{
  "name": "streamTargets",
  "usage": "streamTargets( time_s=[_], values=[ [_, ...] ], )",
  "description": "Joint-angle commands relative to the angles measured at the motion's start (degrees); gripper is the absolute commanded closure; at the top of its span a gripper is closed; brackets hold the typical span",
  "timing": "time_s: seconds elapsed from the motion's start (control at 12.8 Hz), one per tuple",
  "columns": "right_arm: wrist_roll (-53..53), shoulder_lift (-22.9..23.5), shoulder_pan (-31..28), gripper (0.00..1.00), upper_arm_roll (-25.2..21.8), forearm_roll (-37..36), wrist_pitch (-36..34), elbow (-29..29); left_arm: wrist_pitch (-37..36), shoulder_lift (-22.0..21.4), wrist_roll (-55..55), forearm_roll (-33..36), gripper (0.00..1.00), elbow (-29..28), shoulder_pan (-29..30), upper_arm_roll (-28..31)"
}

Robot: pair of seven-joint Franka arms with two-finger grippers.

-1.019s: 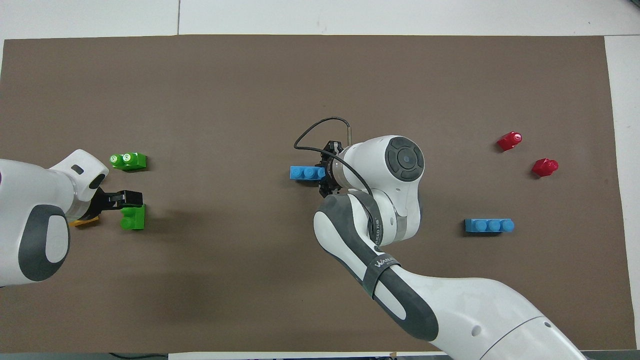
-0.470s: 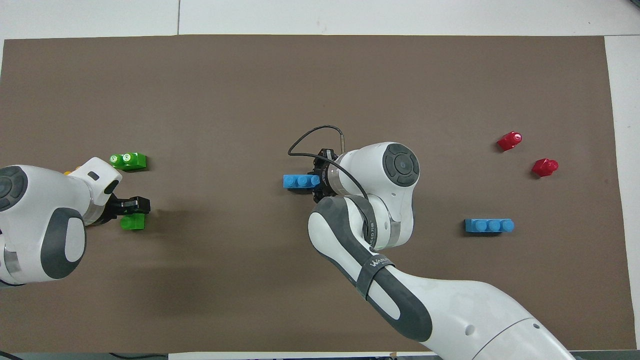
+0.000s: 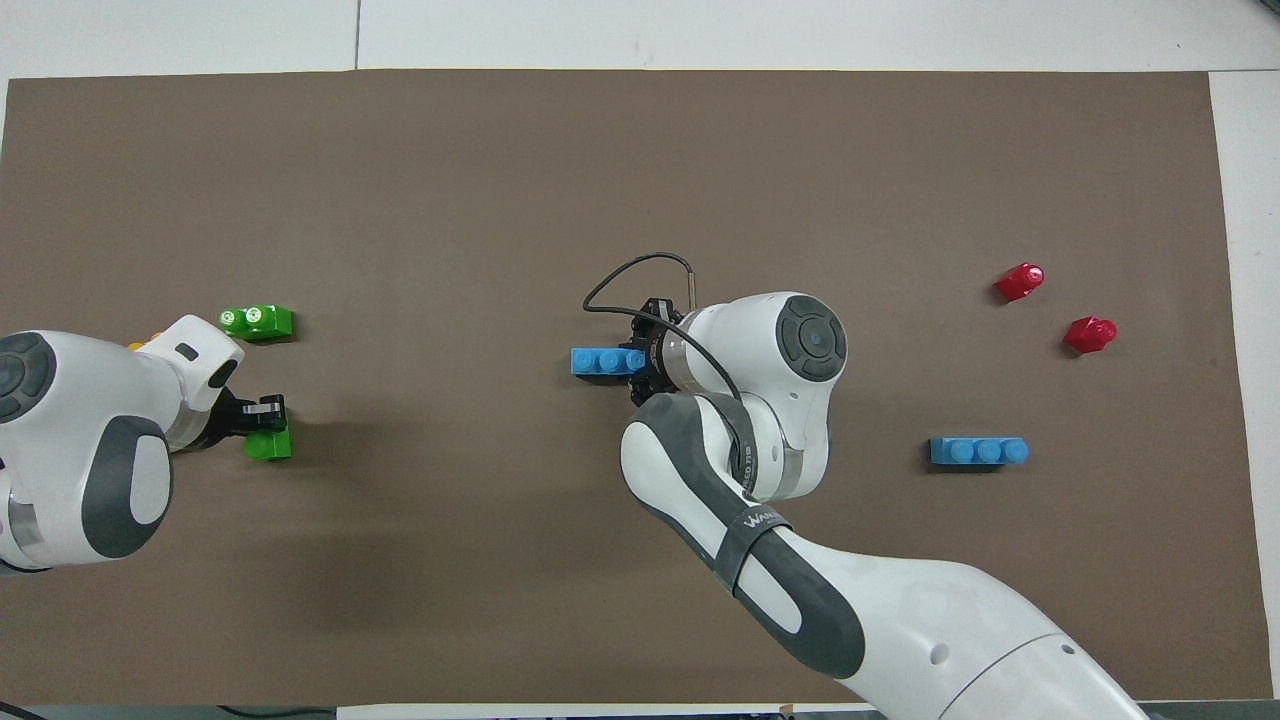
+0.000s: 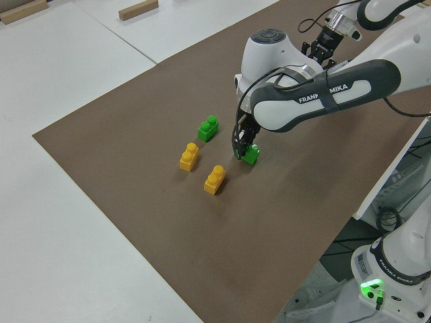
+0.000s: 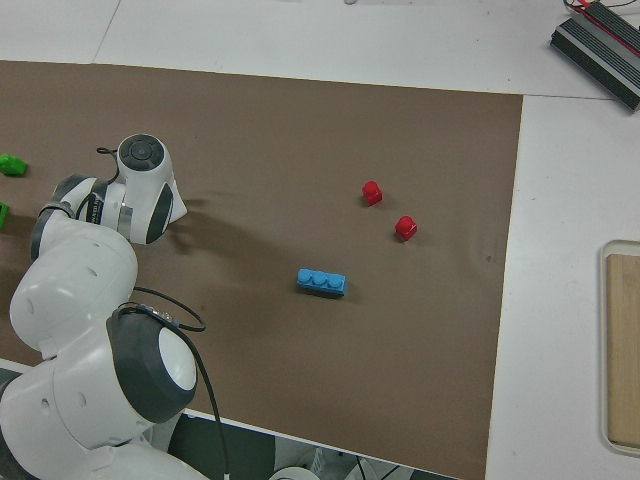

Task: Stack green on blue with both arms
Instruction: 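Grasp the green brick with the left gripper while the right gripper holds, then carry the green brick with the left gripper toward the blue brick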

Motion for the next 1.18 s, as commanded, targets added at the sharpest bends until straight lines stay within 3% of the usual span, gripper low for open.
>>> streamTargets(
  time_s=[0.0, 0.39, 0.63, 0.86, 1.1],
  values=[
    [-2.11, 0.22, 0.32, 1.00, 0.02, 2.19, 1.82, -0.77, -1.62, -0.47, -4.60, 0.14, 1.00, 0.80, -0.47, 0.19],
    [-2.11, 0.49, 0.23, 1.00, 0.02, 2.89, 1.91, -0.76, -19.87, 0.41, -15.92, -0.48, 1.00, 15.11, -2.66, -0.25],
    [-2.20, 0.49, 0.23, 1.00, 0.02, 2.98, 1.91, -0.77, -30.26, 0.32, -30.94, -0.74, 1.00, 22.86, -9.07, -0.43],
    [-2.29, 0.49, 0.32, 1.00, 0.02, 2.98, 1.91, -0.77, -30.55, 0.32, -51.38, -4.08, 1.00, 25.24, -15.04, -0.43],
    [-2.29, 0.49, 0.32, 1.00, 0.02, 2.98, 1.91, -0.77, -25.03, 0.58, -76.88, -4.08, 1.00, 25.25, -21.99, -0.51]
  ],
)
